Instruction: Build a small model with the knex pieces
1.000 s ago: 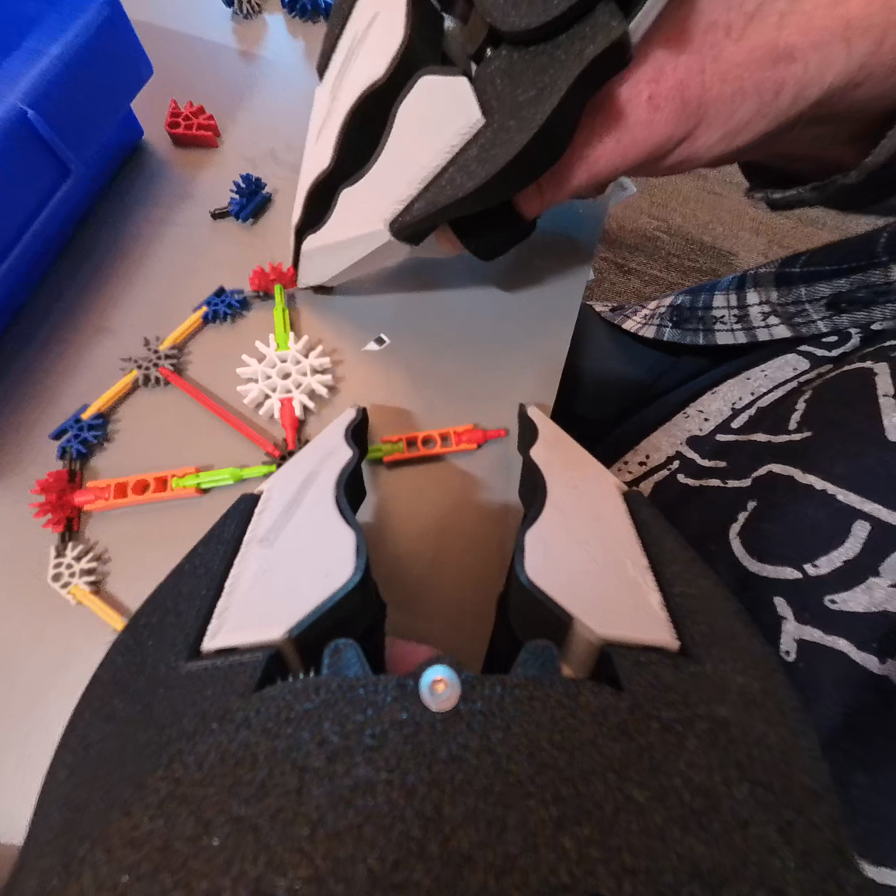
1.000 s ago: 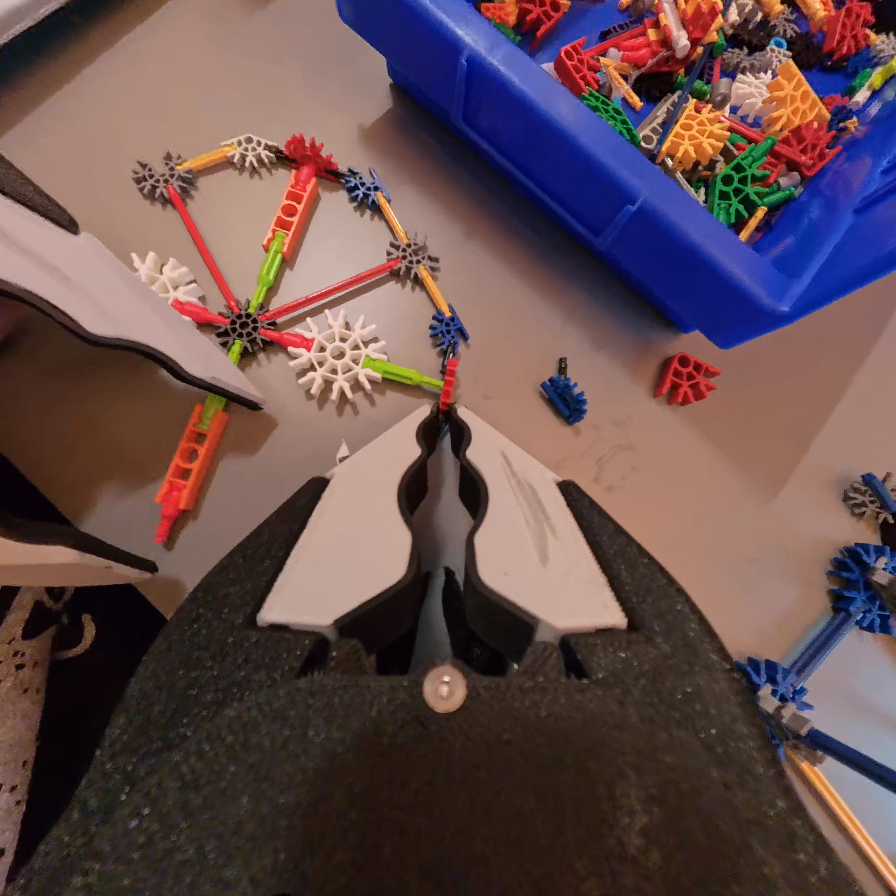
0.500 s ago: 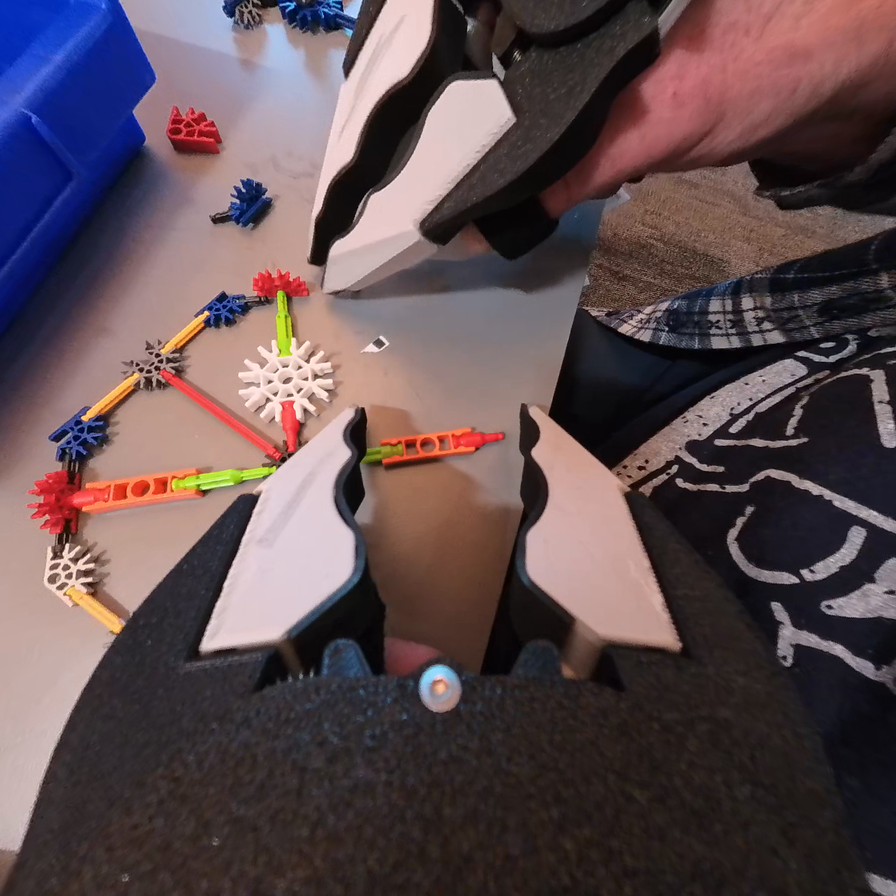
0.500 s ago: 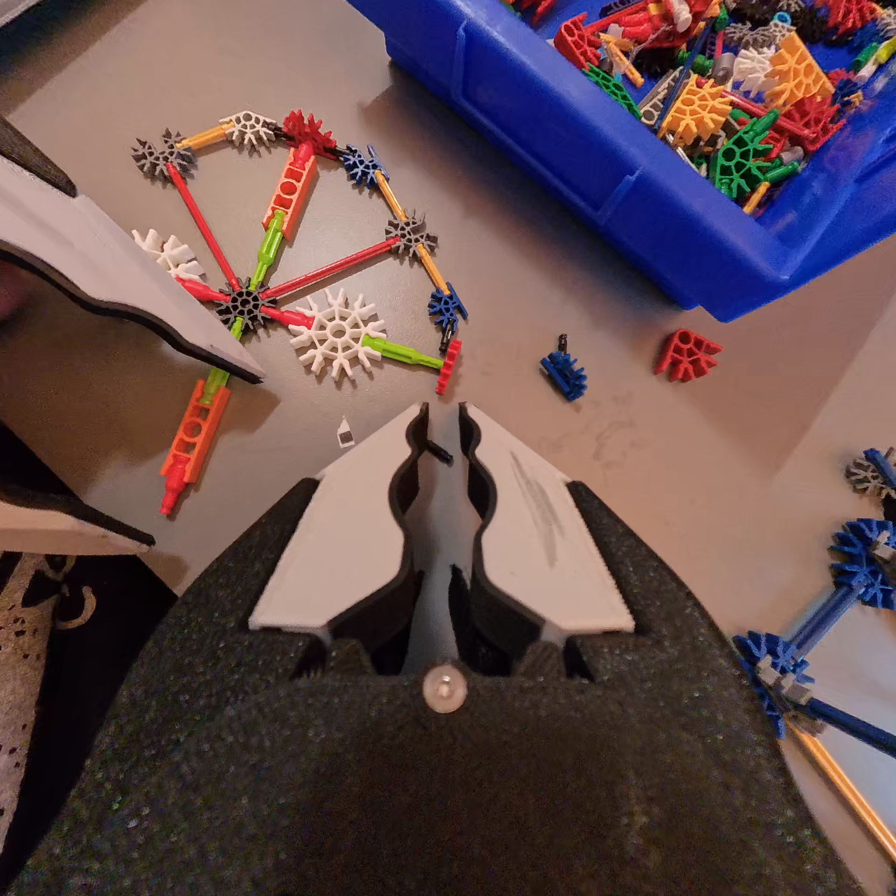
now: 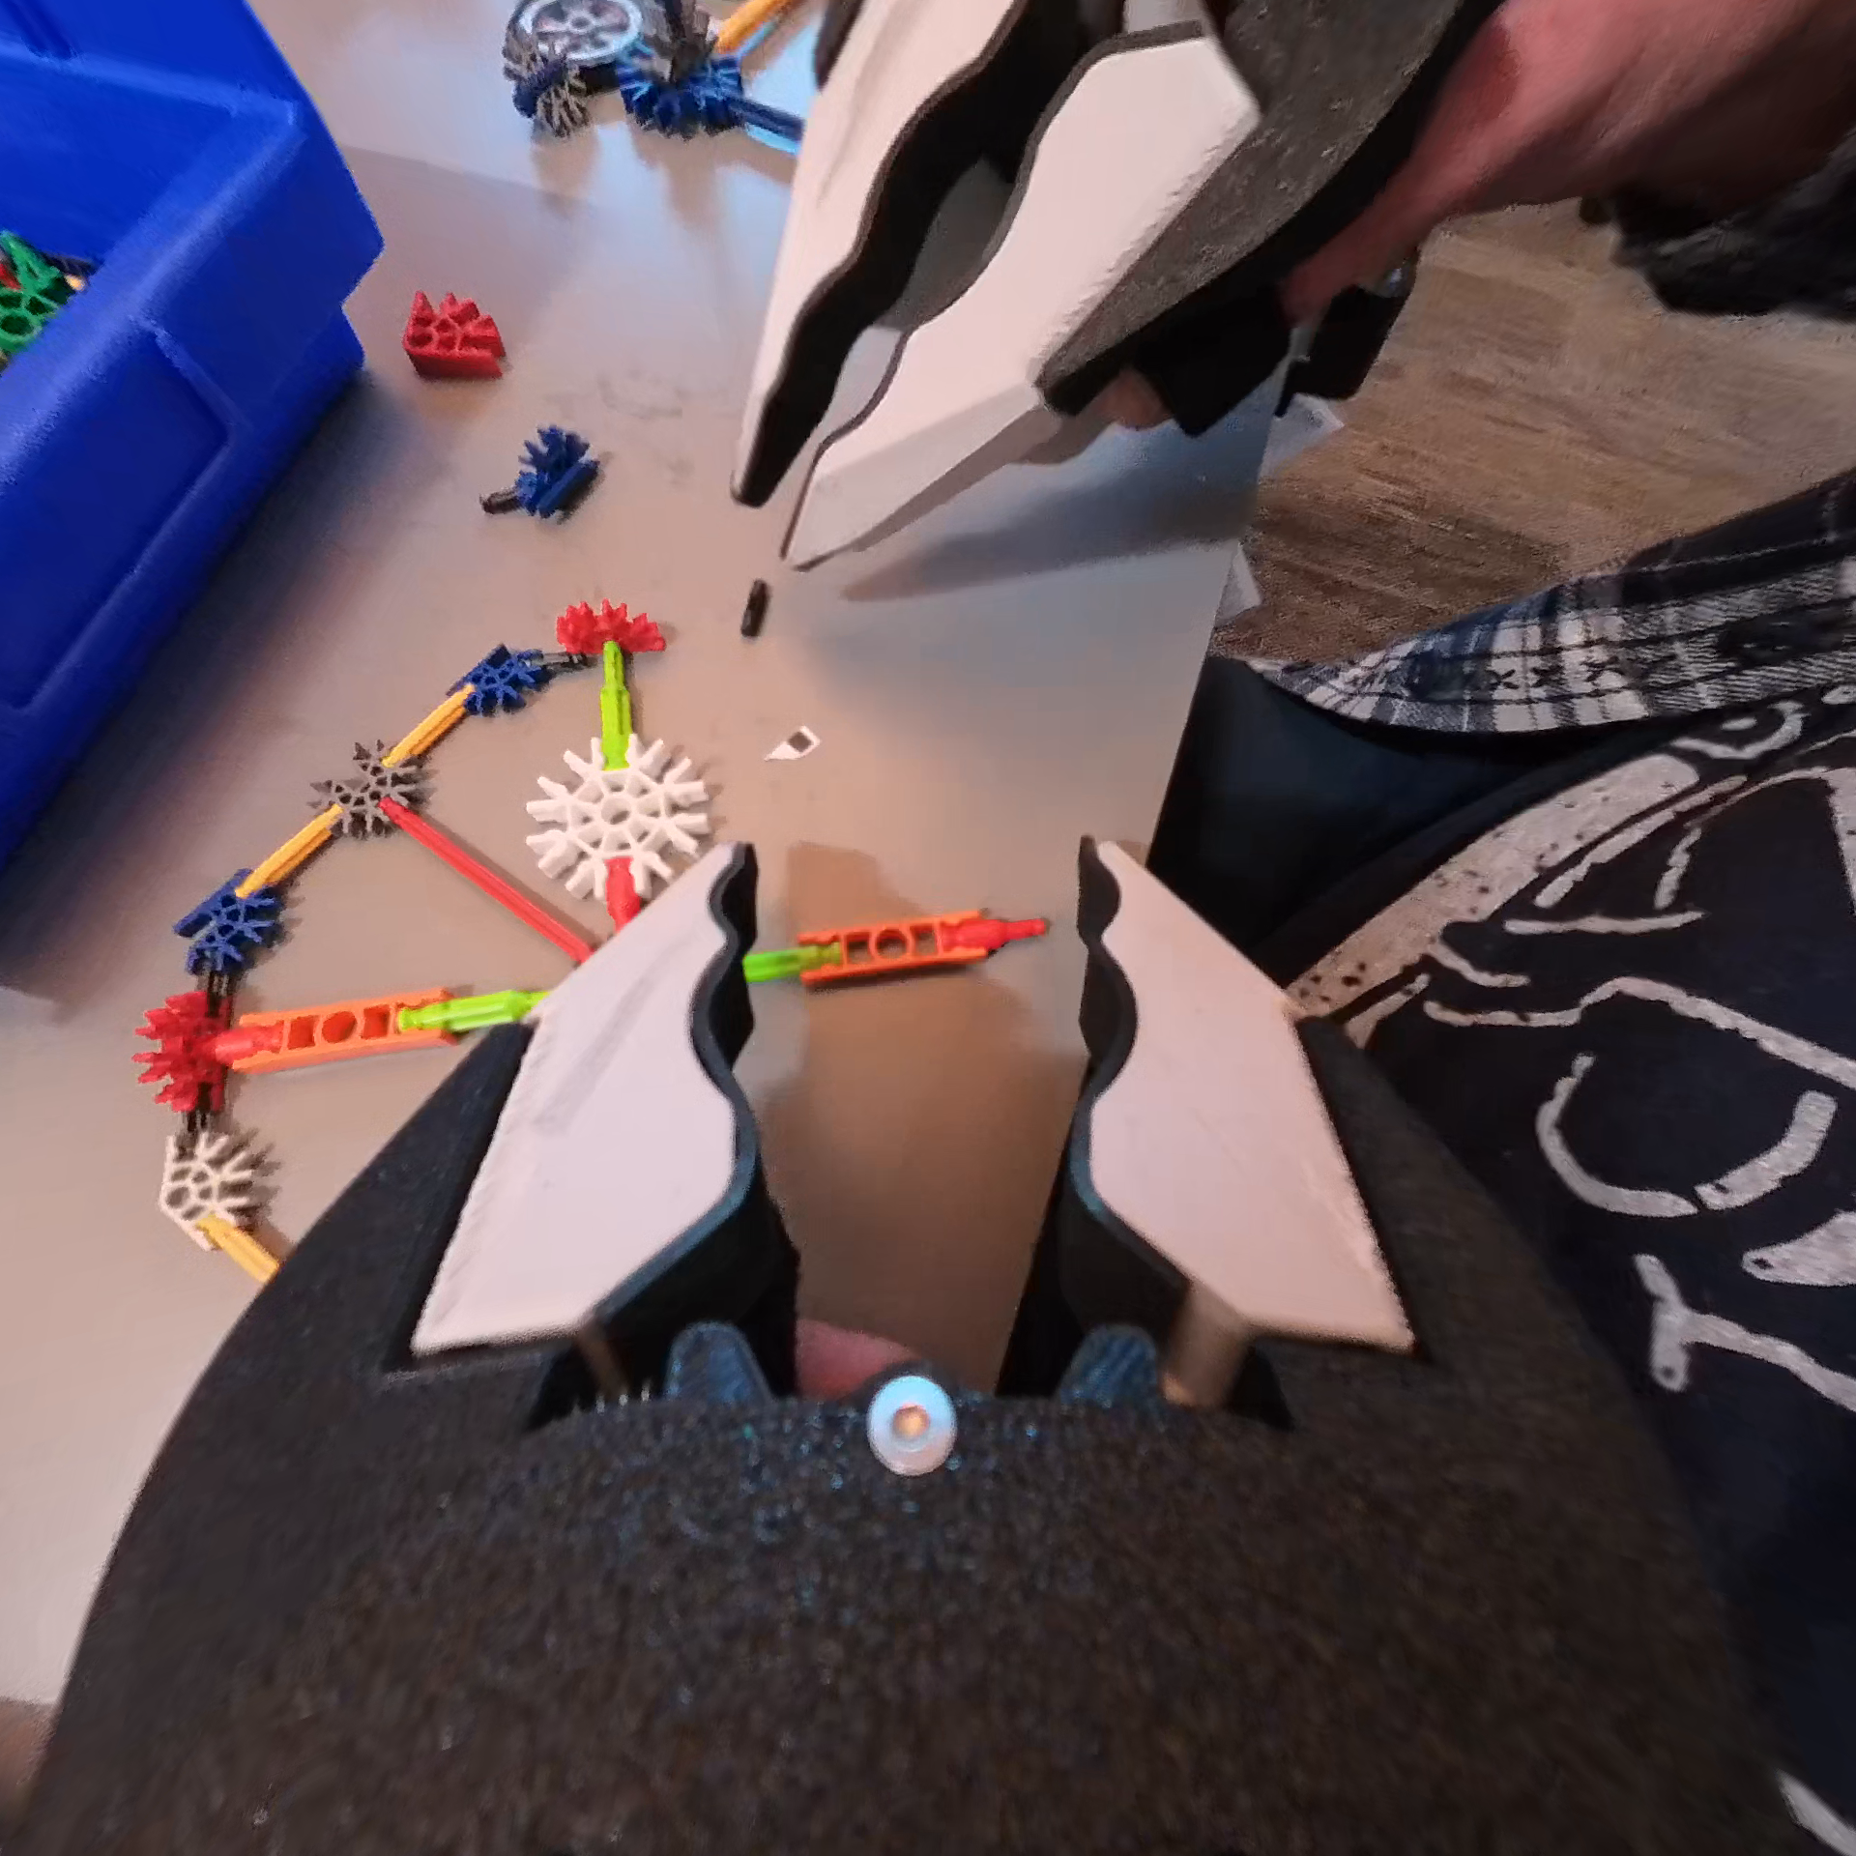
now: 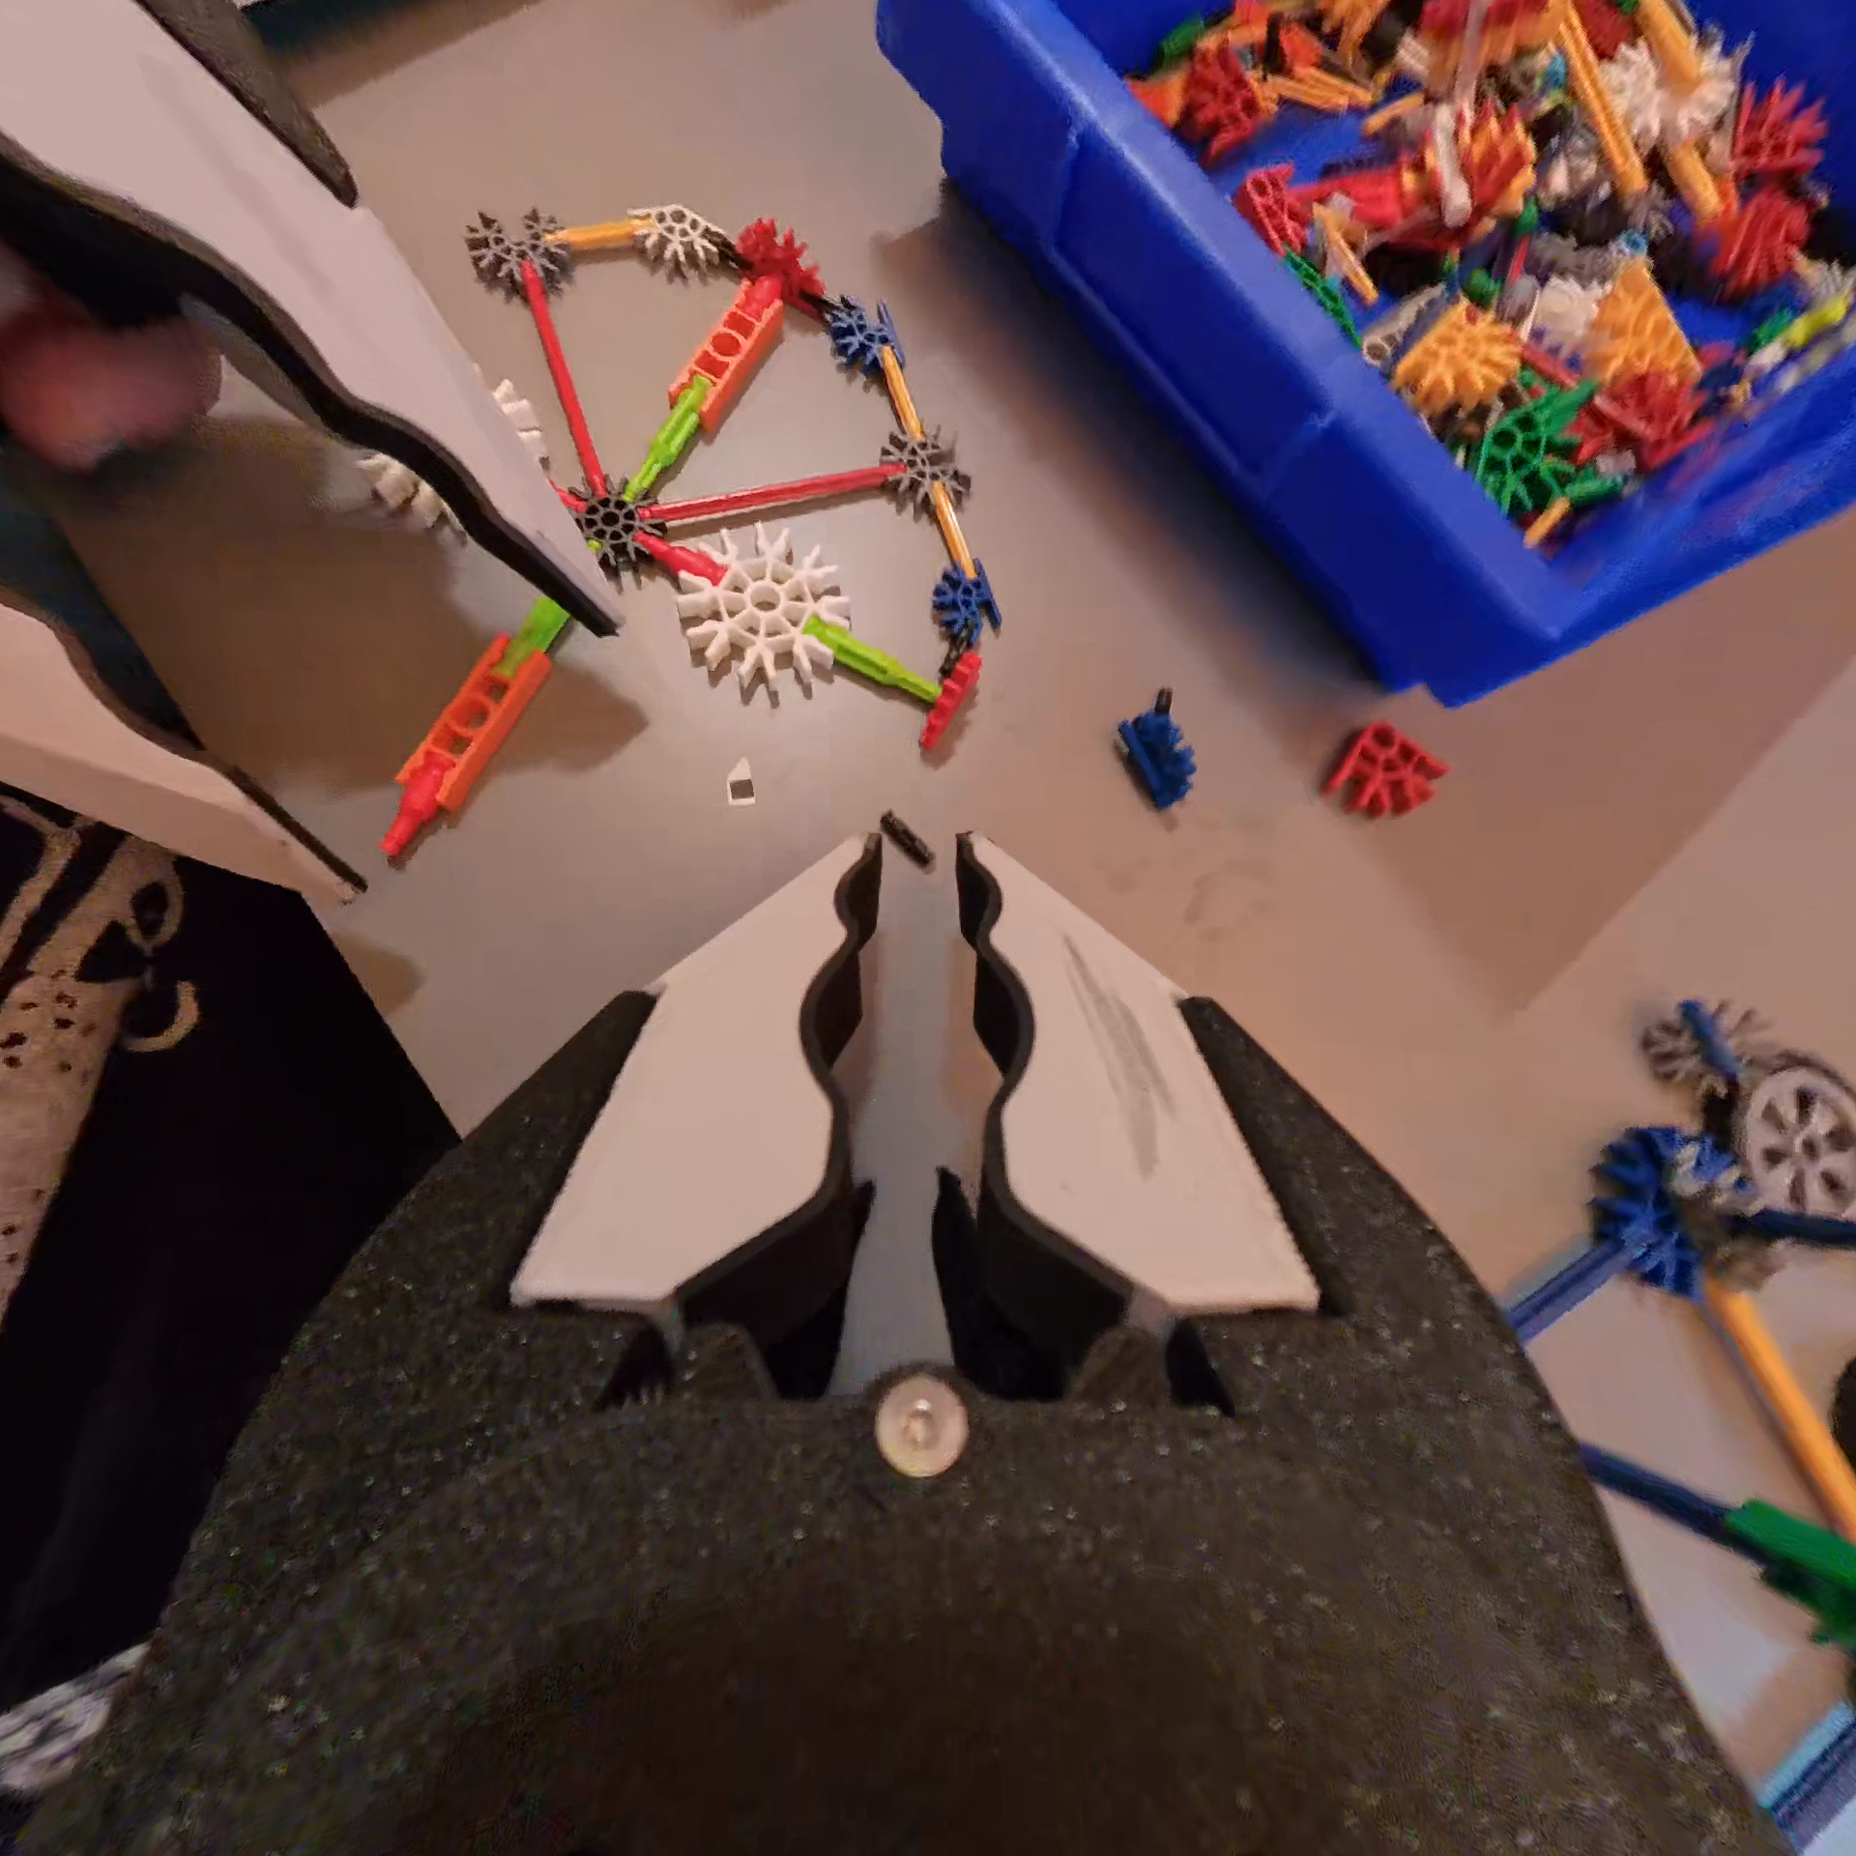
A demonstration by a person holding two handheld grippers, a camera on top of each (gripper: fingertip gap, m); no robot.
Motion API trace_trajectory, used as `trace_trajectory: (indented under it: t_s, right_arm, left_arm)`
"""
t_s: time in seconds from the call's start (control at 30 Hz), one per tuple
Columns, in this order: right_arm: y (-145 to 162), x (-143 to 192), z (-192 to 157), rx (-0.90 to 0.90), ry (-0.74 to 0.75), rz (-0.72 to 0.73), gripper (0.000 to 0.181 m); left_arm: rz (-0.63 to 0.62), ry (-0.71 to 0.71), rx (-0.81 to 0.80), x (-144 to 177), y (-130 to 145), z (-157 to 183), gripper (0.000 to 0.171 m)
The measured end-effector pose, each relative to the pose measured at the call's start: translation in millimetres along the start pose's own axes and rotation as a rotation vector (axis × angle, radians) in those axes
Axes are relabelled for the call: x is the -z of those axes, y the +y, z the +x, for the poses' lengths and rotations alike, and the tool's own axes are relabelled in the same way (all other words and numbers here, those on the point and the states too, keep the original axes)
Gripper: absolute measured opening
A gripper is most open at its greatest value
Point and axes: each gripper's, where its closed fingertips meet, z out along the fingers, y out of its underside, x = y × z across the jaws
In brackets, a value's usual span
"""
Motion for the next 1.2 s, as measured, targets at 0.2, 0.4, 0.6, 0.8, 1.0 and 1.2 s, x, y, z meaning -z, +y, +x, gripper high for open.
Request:
trace_trajectory:
  t_s: [0.2, 0.4, 0.6, 0.8, 1.0, 1.2]
  right_arm:
    - [1.2, -11.0, -3.0, 0.106, -0.082, -0.019, 0.012]
    - [10.2, -14.6, -2.2, 0.110, -0.129, -0.004, 0.000]
    - [10.8, -13.2, -0.9, 0.108, -0.116, 0.002, 0.000]
    - [-5.8, 1.7, -26.3, 0.055, -0.142, 0.061, 0.006]
    - [-25.8, -8.8, -62.2, 0.178, -0.222, 0.101, 0.010]
    - [-32.4, -26.8, -67.9, 0.340, -0.307, 0.059, 0.012]
  left_arm:
    - [-0.049, -0.176, -0.189, 34.8, -34.8, -40.2, 0.055]
    - [-0.182, -0.138, -0.450, 42.5, -65.0, -83.1, 0.044]
    - [-0.359, 0.077, -0.641, 6.6, -46.4, -99.8, 0.034]
    - [-0.402, 0.211, -0.668, 2.0, -30.4, -102.6, 0.034]
    - [-0.385, 0.269, -0.677, 1.0, -28.2, -103.1, 0.035]
    - [-0.383, 0.289, -0.707, -2.5, -28.3, -103.0, 0.036]
